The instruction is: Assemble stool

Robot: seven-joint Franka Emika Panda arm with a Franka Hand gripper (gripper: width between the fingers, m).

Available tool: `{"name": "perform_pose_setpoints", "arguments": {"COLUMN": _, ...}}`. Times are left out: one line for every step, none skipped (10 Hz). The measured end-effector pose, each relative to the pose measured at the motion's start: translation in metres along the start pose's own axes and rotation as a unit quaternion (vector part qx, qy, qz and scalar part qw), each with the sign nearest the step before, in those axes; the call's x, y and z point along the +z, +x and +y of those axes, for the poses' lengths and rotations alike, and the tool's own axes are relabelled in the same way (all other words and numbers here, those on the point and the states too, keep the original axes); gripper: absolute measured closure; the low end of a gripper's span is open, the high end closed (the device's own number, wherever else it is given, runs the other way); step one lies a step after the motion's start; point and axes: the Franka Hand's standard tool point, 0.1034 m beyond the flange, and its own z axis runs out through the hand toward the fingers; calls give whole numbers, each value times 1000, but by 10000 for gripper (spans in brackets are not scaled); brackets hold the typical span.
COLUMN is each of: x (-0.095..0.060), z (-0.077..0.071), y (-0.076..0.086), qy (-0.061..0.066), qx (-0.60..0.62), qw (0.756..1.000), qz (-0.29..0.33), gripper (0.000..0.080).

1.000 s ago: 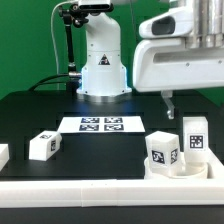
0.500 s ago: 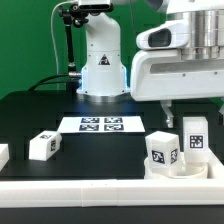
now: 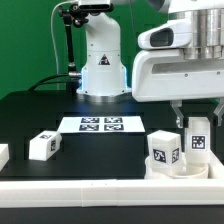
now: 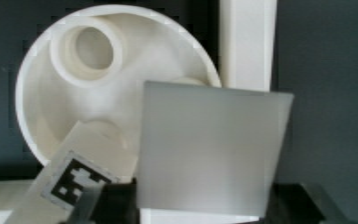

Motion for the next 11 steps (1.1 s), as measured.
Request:
{"name": "perform_pose_setpoints", "arguments": {"x": 0, "z": 0, "y": 0, "qy": 0, "qx": 6, "qw": 1000, "qz": 0, "gripper": 465}}
{"name": "perform_pose_setpoints", "arguments": {"x": 0, "z": 0, "y": 0, "qy": 0, "qx": 6, "qw": 1000, "qz": 0, "gripper": 465}}
{"name": "perform_pose_setpoints", "arguments": {"x": 0, "z": 0, "y": 0, "qy": 1, "qx": 27, "qw": 1000, "qz": 0, "gripper": 465}}
{"name": "perform_pose_setpoints", "arguments": {"x": 0, "z": -1, "y": 0, "qy": 1, "qx": 69, "qw": 998, "qz": 0, "gripper": 463}}
{"name": "perform_pose_setpoints", "arguments": {"x": 0, "z": -1, "y": 0, "qy": 1, "qx": 98, "qw": 995, "qz": 0, "gripper": 463}}
{"name": "perform_pose_setpoints", "arguments": {"x": 0, "z": -1, "y": 0, "qy": 1, "qx": 118, "qw": 993, "qz": -1, "gripper": 463}}
{"name": "perform_pose_setpoints", "arguments": {"x": 1, "z": -1, "y": -1, "qy": 4, "qx": 161, "qw": 987, "qz": -2, "gripper": 463}}
{"name": "perform_pose_setpoints", "arguments": {"x": 1, "z": 1, "y": 0, "qy": 13, "qx": 205, "qw": 979, "qz": -5, "gripper": 462}}
{"name": "perform_pose_setpoints", "arguments": {"x": 1, "z": 2, "y": 0, "qy": 18, "qx": 235, "qw": 972, "qz": -8, "gripper": 462}}
{"name": "perform_pose_setpoints", "arguments": {"x": 1, "z": 3, "y": 0, "qy": 21, "qx": 272, "qw": 962, "qz": -10, "gripper": 462}}
{"name": "perform_pose_setpoints", "arguments": {"x": 1, "z": 3, "y": 0, "qy": 27, "qx": 308, "qw": 951, "qz": -13, "gripper": 462}}
